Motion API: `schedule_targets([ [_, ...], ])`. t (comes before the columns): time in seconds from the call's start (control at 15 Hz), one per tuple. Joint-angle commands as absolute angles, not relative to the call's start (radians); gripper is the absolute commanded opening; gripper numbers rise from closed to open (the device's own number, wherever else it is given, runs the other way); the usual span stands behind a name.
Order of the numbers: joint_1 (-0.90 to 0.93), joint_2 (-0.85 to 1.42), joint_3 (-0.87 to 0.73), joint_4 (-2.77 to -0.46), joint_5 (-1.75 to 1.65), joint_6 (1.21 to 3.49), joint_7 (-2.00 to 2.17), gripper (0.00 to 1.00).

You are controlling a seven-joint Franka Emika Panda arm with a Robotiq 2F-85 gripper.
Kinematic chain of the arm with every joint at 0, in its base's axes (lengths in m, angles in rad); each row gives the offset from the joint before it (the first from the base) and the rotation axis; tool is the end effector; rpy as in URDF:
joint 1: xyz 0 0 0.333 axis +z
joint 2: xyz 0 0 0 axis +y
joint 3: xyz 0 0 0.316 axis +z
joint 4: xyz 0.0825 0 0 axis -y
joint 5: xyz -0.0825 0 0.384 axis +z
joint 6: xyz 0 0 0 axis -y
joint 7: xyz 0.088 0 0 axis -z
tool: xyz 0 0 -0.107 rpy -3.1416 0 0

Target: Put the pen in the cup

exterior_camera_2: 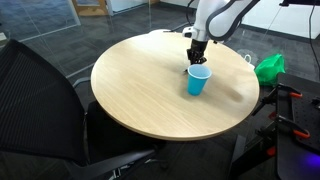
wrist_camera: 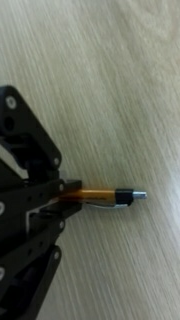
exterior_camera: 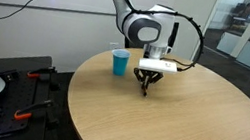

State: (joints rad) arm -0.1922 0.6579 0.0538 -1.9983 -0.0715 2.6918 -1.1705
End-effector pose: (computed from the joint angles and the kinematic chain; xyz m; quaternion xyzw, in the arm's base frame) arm 0.5971 -0.0808 0.1282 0.8565 0.5158 0.0149 0.0112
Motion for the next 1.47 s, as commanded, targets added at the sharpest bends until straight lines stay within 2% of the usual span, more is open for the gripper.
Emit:
schedule_targets([
  [0.0,-0.278,0.608,0.122,-1.991,-0.022,2.628,-1.2,0.04],
  [0.6,-0.336,0.473,0.166,-2.007,0.08,2.618,-1.222,0.04],
  [1.4,-0.394,0.381,0.293,-1.991,0.469,2.558,-1.593,0.04],
])
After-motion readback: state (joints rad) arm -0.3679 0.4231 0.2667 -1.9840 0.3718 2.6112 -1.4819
